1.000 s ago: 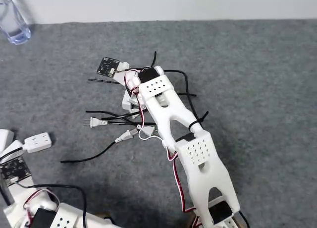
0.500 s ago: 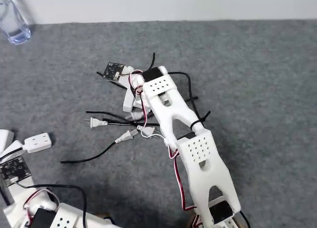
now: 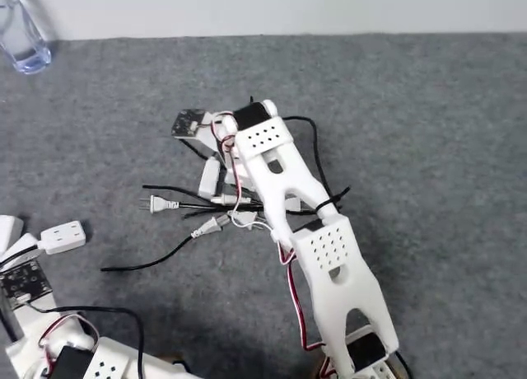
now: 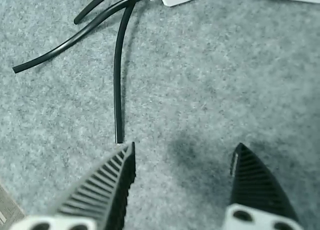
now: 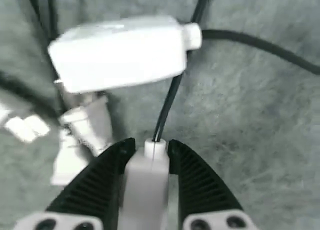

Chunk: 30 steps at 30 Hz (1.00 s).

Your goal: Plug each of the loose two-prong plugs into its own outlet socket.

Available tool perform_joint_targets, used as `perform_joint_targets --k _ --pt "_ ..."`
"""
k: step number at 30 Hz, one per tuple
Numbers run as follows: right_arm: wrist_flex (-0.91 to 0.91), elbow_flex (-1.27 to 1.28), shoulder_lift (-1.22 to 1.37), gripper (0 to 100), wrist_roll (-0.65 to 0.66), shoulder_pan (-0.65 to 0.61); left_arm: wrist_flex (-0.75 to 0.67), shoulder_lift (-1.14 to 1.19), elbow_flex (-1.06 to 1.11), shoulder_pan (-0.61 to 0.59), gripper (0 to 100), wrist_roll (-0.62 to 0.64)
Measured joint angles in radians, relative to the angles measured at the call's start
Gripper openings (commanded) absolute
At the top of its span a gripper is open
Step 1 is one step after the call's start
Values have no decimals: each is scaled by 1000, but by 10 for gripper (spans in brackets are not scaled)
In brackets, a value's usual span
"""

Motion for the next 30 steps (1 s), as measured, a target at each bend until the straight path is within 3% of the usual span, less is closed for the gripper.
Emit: perform_joint_targets --k 10,15,20,30 --pt "126 -304 -83 8 3 -77 0 0 0 0 295 0" --pt "126 -238 -219 8 2 -100 0 0 0 0 295 0" --pt "126 -97 -324 8 3 -232 0 0 0 0 295 0" --pt "26 -80 -341 8 3 -364 0 0 0 0 295 0"
